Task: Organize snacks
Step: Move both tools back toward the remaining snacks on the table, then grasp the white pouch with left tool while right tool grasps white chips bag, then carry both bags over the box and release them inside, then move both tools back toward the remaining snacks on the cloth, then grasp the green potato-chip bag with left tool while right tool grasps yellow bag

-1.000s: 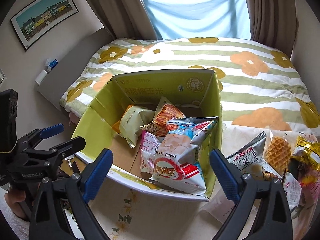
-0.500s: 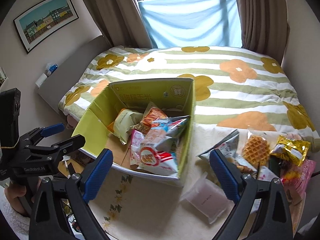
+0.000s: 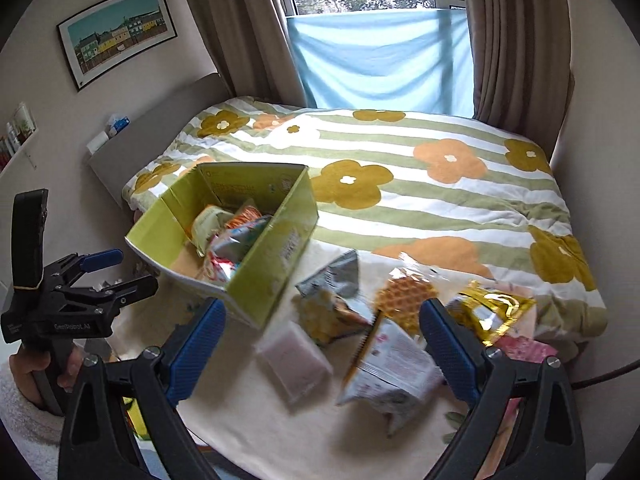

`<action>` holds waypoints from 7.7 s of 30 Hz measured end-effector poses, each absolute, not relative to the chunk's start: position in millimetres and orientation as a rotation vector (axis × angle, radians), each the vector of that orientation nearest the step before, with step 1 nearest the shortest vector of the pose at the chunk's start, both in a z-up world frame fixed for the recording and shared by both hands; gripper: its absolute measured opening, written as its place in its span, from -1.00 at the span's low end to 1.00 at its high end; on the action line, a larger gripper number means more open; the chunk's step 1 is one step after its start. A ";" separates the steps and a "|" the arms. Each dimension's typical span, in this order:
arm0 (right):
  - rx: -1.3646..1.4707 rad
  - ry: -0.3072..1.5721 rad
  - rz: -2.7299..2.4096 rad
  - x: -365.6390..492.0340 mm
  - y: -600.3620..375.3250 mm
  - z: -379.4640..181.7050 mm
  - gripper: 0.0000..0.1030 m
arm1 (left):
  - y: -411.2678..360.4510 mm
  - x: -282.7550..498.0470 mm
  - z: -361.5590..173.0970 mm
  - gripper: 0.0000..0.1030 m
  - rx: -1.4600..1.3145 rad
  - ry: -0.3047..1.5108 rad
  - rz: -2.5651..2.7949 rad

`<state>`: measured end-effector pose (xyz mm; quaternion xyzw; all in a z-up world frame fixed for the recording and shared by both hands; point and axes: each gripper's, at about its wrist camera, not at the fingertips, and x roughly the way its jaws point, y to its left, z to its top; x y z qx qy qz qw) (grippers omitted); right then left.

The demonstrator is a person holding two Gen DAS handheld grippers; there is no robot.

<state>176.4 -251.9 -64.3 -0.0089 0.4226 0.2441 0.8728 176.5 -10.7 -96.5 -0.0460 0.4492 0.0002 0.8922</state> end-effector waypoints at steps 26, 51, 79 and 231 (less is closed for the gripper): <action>-0.253 0.938 0.791 195.8 -295.5 -195.9 0.87 | -76.3 217.1 -264.6 0.99 -0.547 1.270 0.240; -0.470 0.964 0.853 208.6 -270.1 -244.1 0.87 | -77.6 243.4 -299.8 0.55 -0.509 1.344 0.288; -0.434 0.962 0.793 179.1 -259.0 -213.5 0.13 | -65.3 170.9 -242.6 0.48 -0.556 1.253 0.162; -0.305 1.066 0.571 318.4 -357.3 -202.2 0.66 | -129.7 298.0 -261.7 1.00 -0.446 1.072 0.328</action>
